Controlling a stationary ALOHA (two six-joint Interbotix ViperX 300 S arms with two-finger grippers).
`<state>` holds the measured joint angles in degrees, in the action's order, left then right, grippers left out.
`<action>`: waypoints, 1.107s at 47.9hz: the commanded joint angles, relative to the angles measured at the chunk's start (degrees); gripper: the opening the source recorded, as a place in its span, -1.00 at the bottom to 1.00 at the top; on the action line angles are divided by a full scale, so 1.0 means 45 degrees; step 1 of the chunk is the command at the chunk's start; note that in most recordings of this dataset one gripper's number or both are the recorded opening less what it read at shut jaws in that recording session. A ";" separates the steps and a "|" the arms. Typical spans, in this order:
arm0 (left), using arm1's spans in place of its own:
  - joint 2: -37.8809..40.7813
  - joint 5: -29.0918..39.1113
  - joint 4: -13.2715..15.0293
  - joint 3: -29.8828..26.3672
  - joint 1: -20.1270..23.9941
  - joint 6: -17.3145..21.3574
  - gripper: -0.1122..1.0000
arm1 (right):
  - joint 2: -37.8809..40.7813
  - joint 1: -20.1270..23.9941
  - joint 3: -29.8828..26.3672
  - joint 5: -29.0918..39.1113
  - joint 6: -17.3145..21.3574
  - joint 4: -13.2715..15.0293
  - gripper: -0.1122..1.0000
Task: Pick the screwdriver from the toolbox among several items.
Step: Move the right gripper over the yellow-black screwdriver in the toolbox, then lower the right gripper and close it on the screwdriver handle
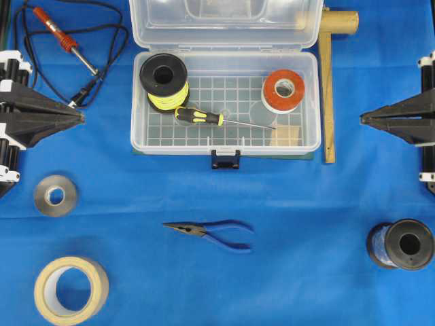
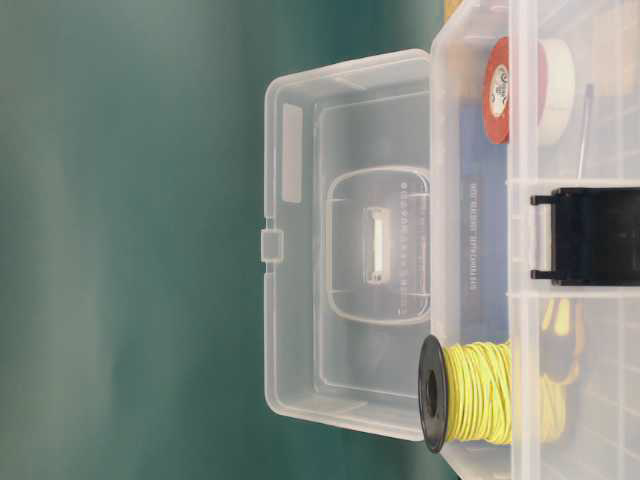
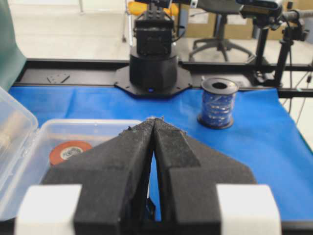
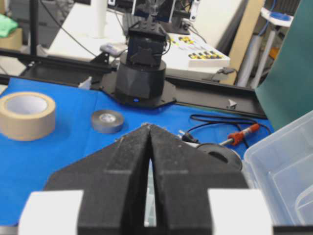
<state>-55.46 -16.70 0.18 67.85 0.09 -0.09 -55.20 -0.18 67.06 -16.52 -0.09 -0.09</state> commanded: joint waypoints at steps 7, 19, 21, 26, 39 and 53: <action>0.0098 -0.0059 0.0352 -0.0254 -0.0039 -0.0020 -0.80 | 0.1289 -0.0195 -0.1211 0.0508 0.0273 -0.0410 -0.80; 0.0156 -0.0078 0.0371 -0.0234 -0.0039 -0.0059 -0.80 | 0.4902 -0.1250 -0.4727 0.4082 0.0996 -0.1230 -0.80; 0.0137 -0.0078 0.0371 -0.0234 -0.0020 -0.0059 -0.80 | 0.5547 -0.1484 -0.5332 0.4824 0.1211 -0.1230 -0.80; 0.0137 -0.0098 0.0371 -0.0215 -0.0020 -0.0059 -0.80 | 0.7207 -0.1953 -0.6777 0.6367 0.1641 -0.1230 -0.80; 0.0137 -0.0137 0.0371 -0.0215 -0.0020 -0.0059 -0.80 | 1.1133 -0.2520 -1.0527 0.9844 0.1777 -0.1211 -0.79; 0.0156 -0.0098 0.0371 -0.0234 -0.0020 -0.0078 -0.80 | 1.4277 -0.2539 -1.2637 1.1348 0.1816 -0.1172 0.37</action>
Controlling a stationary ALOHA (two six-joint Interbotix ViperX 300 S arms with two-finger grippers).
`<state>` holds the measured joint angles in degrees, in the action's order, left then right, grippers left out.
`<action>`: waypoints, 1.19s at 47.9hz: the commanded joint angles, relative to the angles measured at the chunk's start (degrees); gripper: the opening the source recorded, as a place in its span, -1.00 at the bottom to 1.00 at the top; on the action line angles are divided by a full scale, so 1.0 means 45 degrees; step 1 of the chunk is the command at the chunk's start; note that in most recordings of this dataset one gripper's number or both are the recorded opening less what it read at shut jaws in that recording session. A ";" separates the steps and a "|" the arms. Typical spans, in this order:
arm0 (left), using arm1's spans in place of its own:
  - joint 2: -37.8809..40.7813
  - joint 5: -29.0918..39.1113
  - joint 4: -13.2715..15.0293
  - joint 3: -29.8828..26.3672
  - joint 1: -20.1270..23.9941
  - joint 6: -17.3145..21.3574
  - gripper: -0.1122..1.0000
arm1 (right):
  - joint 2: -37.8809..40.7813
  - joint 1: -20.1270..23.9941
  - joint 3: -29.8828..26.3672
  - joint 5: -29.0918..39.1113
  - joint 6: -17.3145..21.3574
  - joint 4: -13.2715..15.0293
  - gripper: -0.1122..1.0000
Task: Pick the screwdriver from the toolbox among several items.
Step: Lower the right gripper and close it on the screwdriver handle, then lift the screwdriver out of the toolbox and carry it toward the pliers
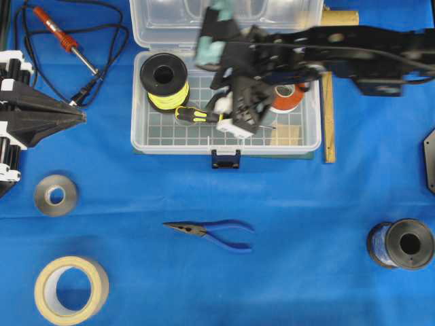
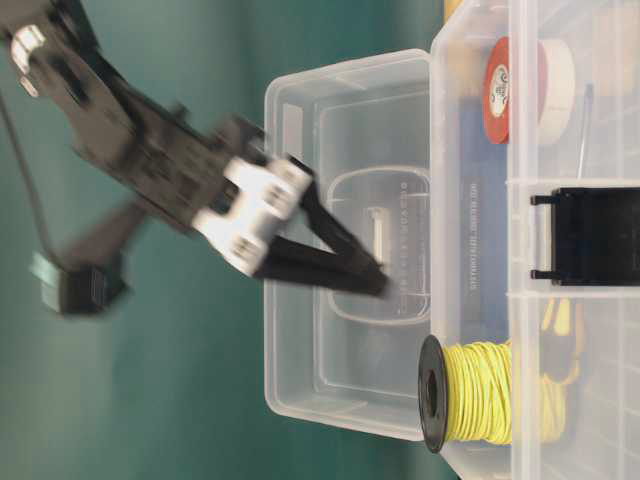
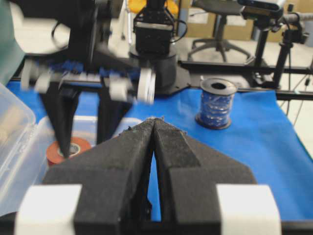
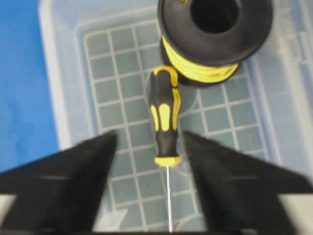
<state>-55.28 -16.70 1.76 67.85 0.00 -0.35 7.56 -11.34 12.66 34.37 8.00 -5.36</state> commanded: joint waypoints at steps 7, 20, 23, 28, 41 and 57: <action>0.0117 -0.0078 0.0039 -0.0215 0.0000 0.0000 -0.80 | 0.1504 -0.0098 -0.0918 0.0137 0.0020 -0.0059 0.50; 0.0137 -0.0078 0.0039 -0.0195 0.0000 -0.0020 -0.80 | 0.2891 -0.0098 -0.1152 0.0215 0.0000 -0.0078 0.39; 0.0137 -0.0078 0.0039 -0.0176 0.0020 -0.0020 -0.80 | 0.3086 -0.0098 -0.1152 0.0215 0.0000 -0.0098 0.38; 0.0137 -0.0078 0.0039 -0.0176 0.0000 -0.0020 -0.80 | 0.3320 -0.0078 -0.1152 0.0176 -0.0020 -0.0078 0.37; 0.0137 -0.0059 0.0039 -0.0156 0.0020 -0.0020 -0.80 | 0.3203 -0.0059 -0.1152 0.0332 -0.0020 -0.0098 -0.34; 0.0059 -0.0059 0.0078 -0.0176 0.0039 -0.0020 -0.80 | 0.0703 0.0000 -0.1133 0.1133 0.0352 -0.0098 -0.34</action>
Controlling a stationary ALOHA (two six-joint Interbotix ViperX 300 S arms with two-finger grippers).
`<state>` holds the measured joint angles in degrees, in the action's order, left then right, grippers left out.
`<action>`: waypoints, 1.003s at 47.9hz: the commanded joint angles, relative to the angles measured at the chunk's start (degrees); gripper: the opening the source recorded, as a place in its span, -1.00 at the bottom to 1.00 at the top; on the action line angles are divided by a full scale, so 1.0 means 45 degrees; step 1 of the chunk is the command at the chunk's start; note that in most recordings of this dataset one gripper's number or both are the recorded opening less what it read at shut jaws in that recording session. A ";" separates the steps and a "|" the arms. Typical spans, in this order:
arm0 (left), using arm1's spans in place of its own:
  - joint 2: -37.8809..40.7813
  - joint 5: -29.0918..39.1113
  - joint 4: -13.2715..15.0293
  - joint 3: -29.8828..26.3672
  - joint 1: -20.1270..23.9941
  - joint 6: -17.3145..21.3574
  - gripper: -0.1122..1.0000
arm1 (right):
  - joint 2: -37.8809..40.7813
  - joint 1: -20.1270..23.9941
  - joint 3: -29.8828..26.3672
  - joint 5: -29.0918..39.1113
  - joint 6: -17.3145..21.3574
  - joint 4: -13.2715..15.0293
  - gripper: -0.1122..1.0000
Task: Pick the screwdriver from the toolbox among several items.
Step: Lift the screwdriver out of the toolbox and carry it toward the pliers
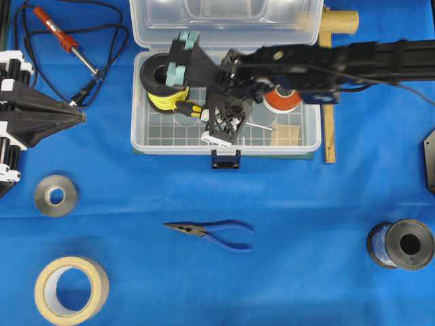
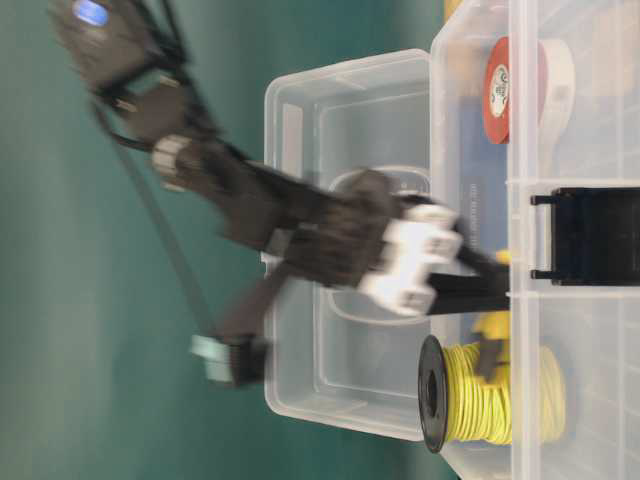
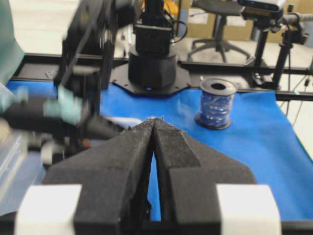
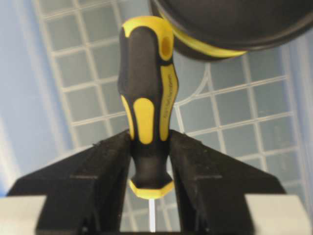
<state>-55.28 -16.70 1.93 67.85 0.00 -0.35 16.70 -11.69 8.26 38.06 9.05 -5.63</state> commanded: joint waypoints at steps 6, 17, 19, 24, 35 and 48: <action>0.0039 -0.0059 0.0039 -0.0195 0.0098 -0.0039 -0.80 | -0.2461 0.0313 -0.0176 0.0840 0.0391 -0.0039 -0.34; 0.0039 -0.0059 0.0039 -0.0195 0.0234 -0.0059 -0.80 | -0.3223 0.1836 -0.0176 0.1035 0.1172 -0.0039 -0.34; 0.0020 -0.0059 0.0039 -0.0195 0.0293 -0.0039 -0.80 | -0.3047 0.2266 -0.0215 0.0937 0.1406 0.0000 -0.34; 0.0000 -0.0059 0.0039 -0.0195 0.0391 -0.0059 -0.80 | -0.2480 0.2969 -0.0352 0.0547 0.1855 0.0156 -0.34; 0.0000 -0.0059 0.0039 -0.0176 0.0391 -0.0059 -0.80 | -0.0449 0.3574 -0.0703 -0.0391 0.2500 0.0313 -0.34; 0.0000 0.0000 0.0039 -0.0156 0.0391 -0.0059 -0.80 | 0.1816 0.4082 -0.1895 -0.0605 0.2617 0.0293 -0.34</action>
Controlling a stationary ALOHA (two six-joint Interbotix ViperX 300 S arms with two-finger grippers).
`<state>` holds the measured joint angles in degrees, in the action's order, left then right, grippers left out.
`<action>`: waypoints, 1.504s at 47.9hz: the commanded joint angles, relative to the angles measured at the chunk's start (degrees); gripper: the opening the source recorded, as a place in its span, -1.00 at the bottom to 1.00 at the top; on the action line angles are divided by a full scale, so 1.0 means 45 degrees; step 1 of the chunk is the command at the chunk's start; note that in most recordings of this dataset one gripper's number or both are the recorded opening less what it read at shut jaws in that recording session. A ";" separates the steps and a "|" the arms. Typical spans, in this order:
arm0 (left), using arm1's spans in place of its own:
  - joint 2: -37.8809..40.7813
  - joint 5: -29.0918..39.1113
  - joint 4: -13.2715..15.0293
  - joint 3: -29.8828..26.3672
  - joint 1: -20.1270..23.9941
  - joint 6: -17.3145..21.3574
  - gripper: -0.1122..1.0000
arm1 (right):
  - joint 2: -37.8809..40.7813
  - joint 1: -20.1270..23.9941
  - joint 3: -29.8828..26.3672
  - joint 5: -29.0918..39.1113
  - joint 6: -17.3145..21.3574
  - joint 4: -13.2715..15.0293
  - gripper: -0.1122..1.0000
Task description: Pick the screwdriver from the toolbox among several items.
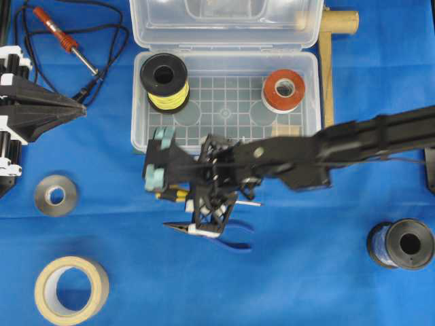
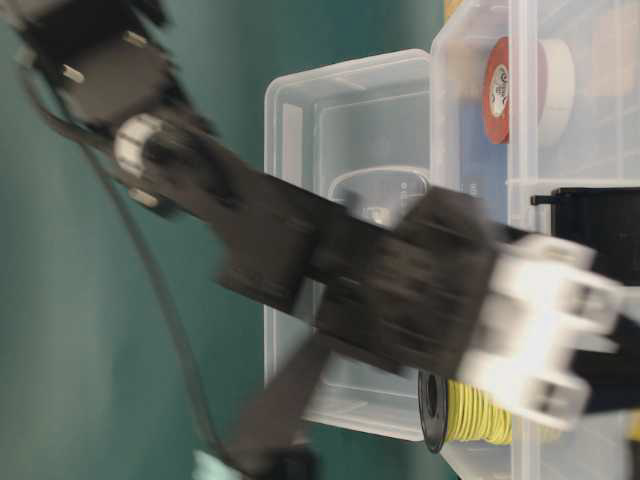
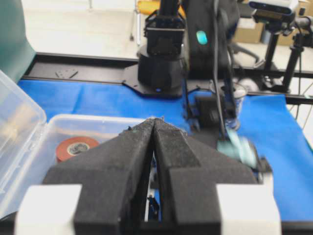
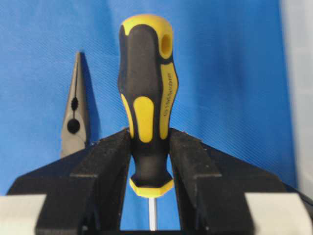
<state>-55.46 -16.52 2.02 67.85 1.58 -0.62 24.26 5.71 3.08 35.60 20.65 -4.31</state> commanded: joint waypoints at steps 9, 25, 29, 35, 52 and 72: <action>0.0020 0.0254 0.0020 -0.0156 0.0039 -0.0020 -0.80 | 0.0859 0.0293 -0.1191 0.0352 0.0273 -0.0039 -0.34; 0.0039 0.0313 0.0020 -0.0156 0.0039 -0.0020 -0.80 | 0.0430 0.0293 -0.1230 0.1621 0.0703 0.0059 -0.33; 0.0039 0.0313 0.0020 -0.0176 0.0039 -0.0020 -0.80 | -0.0156 0.0313 -0.1230 0.1777 0.0703 0.0254 -0.27; 0.0039 0.0313 0.0020 -0.0156 0.0039 -0.0020 -0.80 | -0.1152 0.0391 -0.1211 0.2090 0.0703 0.0801 0.36; 0.0039 0.0391 0.0020 -0.0156 0.0059 -0.0020 -0.80 | -0.4687 0.0430 -0.0645 0.3906 0.0820 0.2793 0.57; -0.0234 0.0879 0.0020 -0.0156 0.0039 -0.0039 -0.80 | -1.0195 0.0762 0.4629 0.0703 0.0859 0.3711 0.57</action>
<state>-56.43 -12.74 2.02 67.85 1.67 -0.79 -15.29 8.96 19.86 43.42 24.43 12.13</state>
